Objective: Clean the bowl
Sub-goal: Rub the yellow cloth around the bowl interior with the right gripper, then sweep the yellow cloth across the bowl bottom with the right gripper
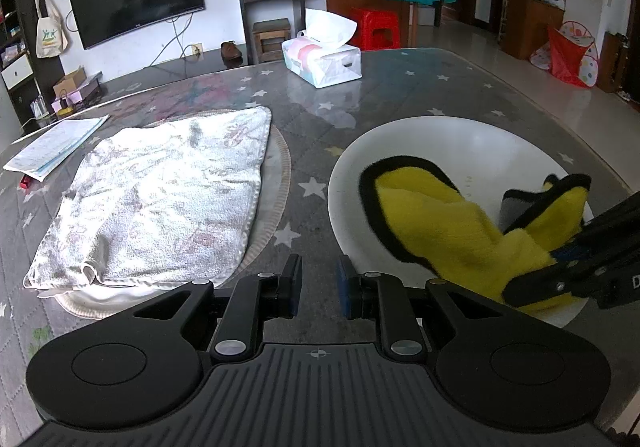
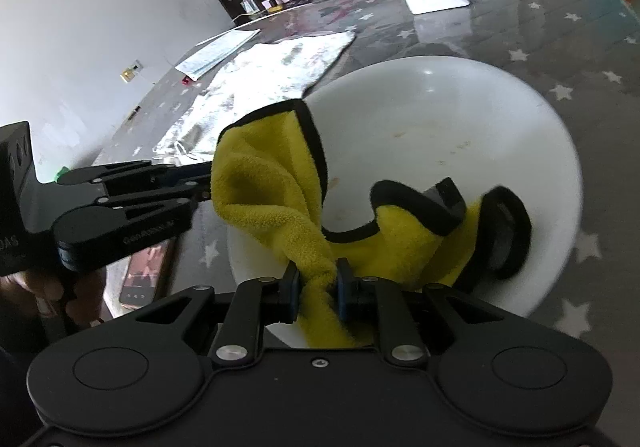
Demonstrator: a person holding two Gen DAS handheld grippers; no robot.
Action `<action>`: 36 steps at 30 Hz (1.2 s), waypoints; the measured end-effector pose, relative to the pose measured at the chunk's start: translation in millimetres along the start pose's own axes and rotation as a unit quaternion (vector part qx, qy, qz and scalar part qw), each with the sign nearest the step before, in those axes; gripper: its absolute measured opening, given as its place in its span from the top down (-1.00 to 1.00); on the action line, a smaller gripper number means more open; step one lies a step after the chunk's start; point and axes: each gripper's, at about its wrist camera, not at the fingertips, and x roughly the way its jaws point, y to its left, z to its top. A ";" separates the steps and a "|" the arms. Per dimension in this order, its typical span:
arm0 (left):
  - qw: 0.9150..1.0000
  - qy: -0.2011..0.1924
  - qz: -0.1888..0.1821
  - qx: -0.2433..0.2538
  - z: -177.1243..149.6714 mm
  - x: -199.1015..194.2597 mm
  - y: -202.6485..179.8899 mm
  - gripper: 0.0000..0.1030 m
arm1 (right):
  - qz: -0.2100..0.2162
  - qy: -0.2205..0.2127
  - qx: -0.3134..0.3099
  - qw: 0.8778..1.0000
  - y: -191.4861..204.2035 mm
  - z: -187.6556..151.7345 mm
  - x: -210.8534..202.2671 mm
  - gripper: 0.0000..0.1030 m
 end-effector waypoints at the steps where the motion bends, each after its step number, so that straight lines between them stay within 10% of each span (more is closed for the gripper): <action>1: 1.000 0.000 0.000 0.000 0.0 0.1 0.0 0.63 | -0.004 -0.001 -0.001 1.000 -2.5 0.0 -1.6 0.66; 36: 1.000 0.015 0.008 0.017 -1.6 8.8 -6.1 0.63 | -0.091 -0.056 -0.010 0.994 -42.5 60.4 28.5 0.65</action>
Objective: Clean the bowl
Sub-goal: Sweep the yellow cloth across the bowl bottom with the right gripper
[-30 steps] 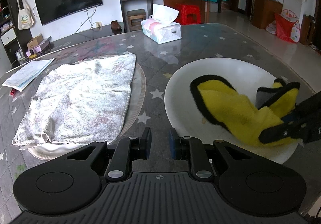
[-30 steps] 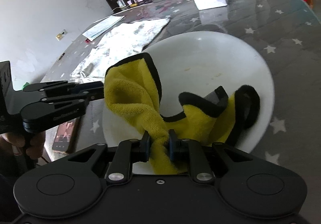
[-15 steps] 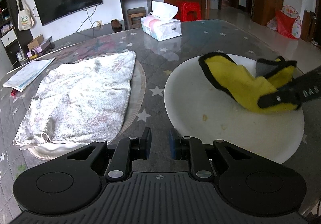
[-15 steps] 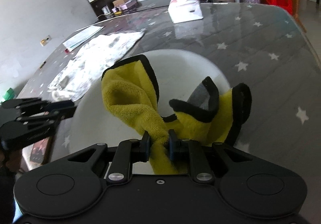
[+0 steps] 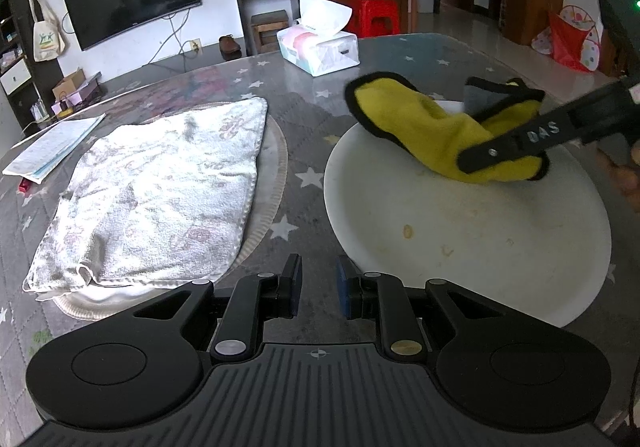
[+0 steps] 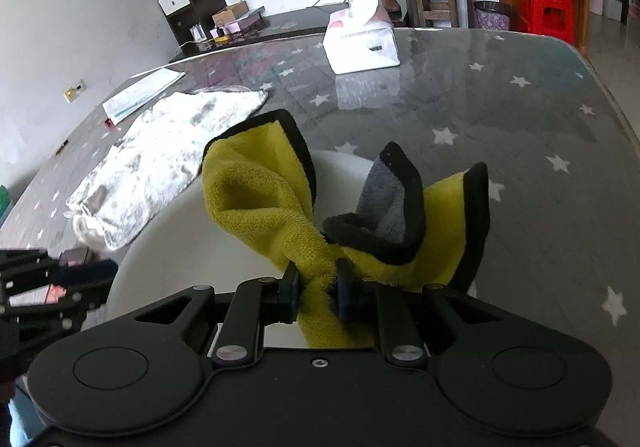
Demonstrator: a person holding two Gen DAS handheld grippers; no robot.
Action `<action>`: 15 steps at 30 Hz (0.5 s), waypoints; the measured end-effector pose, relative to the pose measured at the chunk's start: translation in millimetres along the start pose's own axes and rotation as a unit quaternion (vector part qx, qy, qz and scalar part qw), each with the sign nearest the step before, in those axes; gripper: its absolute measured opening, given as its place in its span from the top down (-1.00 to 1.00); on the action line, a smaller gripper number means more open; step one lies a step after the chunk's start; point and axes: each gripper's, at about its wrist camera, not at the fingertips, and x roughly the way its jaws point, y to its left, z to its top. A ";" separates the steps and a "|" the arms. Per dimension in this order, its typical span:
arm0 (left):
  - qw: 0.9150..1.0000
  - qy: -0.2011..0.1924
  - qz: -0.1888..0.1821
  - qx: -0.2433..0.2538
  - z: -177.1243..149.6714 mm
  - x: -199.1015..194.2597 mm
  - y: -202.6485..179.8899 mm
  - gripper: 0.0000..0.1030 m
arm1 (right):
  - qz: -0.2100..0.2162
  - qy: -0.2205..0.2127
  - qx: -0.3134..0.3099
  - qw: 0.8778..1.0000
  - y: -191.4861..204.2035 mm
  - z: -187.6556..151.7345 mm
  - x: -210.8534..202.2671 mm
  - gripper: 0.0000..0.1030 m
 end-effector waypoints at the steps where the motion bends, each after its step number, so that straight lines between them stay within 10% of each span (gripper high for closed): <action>1: 1.000 0.000 0.000 0.001 -0.3 0.0 -0.1 0.63 | 0.001 -0.001 0.001 1.000 1.4 1.4 2.3 0.65; 15: 1.000 0.001 -0.006 -0.003 -3.5 1.5 -1.2 0.63 | 0.039 0.004 -0.006 0.999 35.9 8.0 22.5 0.65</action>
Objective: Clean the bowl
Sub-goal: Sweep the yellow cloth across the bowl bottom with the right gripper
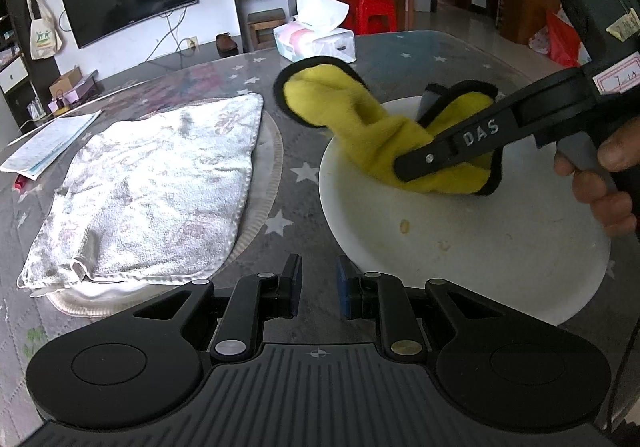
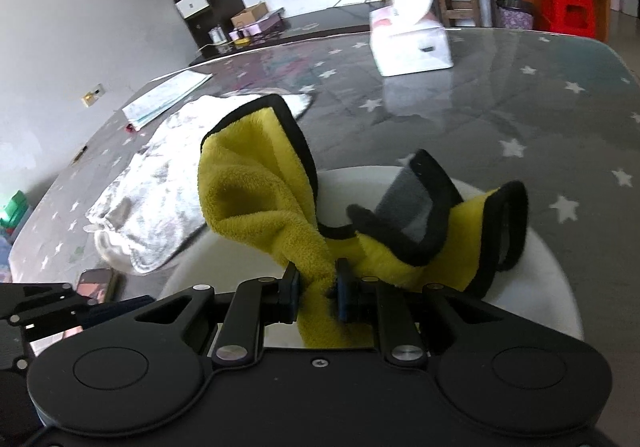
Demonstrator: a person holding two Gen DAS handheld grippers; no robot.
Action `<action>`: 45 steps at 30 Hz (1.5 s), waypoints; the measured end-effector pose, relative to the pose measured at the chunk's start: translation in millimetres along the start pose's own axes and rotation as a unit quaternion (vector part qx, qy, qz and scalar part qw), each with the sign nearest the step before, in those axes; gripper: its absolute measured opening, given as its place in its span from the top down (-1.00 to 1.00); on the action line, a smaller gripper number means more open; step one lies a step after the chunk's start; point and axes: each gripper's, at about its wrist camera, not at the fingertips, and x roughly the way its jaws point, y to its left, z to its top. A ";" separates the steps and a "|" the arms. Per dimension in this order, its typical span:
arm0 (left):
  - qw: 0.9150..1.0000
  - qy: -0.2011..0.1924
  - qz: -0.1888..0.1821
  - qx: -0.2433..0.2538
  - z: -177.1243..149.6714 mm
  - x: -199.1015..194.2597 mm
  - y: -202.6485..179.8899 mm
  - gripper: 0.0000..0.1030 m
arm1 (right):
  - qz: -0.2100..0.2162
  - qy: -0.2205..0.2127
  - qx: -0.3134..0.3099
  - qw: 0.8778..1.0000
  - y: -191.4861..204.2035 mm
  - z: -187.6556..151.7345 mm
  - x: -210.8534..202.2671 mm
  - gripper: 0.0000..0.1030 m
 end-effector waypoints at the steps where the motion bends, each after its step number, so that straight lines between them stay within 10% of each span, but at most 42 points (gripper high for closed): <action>1: 1.000 0.000 0.000 -0.001 -0.2 -0.1 0.1 0.63 | 0.004 0.001 -0.001 1.000 2.5 -0.6 0.4 0.65; 24: 1.000 -0.005 0.003 -0.006 -4.3 -5.0 -3.0 0.63 | 0.059 0.032 -0.008 0.998 32.3 -44.1 -28.3 0.65; 45: 1.000 0.000 0.013 0.005 -7.4 -5.9 -11.3 0.63 | 0.012 0.040 -0.023 0.999 -2.1 -62.9 -67.8 0.65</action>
